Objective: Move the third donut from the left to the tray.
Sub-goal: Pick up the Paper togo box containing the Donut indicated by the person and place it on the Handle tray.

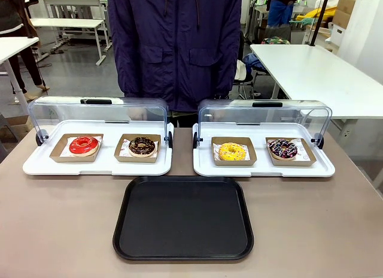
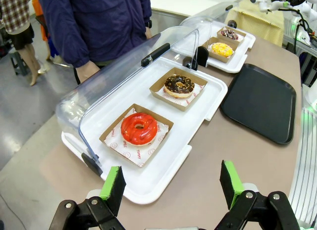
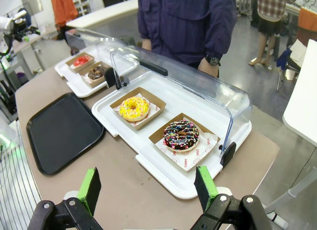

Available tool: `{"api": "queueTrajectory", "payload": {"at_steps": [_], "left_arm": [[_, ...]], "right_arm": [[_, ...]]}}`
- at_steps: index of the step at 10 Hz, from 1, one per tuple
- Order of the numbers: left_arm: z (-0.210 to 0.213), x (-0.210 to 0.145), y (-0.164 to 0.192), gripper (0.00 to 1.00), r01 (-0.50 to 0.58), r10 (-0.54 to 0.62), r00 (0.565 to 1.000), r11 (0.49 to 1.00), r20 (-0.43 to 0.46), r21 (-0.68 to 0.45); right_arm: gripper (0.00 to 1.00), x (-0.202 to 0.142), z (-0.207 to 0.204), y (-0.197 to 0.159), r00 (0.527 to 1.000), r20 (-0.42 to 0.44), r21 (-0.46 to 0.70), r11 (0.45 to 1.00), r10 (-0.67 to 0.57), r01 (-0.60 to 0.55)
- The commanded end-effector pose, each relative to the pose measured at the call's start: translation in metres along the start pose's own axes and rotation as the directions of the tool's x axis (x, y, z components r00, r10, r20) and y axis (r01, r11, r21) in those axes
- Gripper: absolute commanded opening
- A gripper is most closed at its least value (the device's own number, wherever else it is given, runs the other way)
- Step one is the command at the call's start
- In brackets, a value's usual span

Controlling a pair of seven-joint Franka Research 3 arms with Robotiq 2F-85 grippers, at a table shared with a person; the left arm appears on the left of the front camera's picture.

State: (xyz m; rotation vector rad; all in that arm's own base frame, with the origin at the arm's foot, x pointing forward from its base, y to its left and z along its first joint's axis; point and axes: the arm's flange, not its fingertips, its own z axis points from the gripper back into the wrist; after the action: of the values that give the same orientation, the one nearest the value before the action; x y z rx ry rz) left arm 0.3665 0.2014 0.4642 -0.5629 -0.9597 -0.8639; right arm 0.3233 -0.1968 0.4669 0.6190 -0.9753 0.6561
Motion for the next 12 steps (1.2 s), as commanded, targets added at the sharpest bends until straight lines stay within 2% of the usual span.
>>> {"api": "queueTrajectory", "payload": {"at_steps": [1,12], "left_arm": [[0.0012,0.0008,-0.0004,1.0,0.008,-0.008,1.0,1.0,0.001,-0.008],[0.0012,0.0008,-0.0004,1.0,0.008,-0.008,1.0,1.0,0.001,-0.008]], "right_arm": [[1.0,0.0026,-0.0015,-0.0024,1.0,0.025,-0.006,1.0,0.012,-0.012],[1.0,0.0026,-0.0015,-0.0024,1.0,0.025,-0.006,1.0,0.012,-0.012]]}}
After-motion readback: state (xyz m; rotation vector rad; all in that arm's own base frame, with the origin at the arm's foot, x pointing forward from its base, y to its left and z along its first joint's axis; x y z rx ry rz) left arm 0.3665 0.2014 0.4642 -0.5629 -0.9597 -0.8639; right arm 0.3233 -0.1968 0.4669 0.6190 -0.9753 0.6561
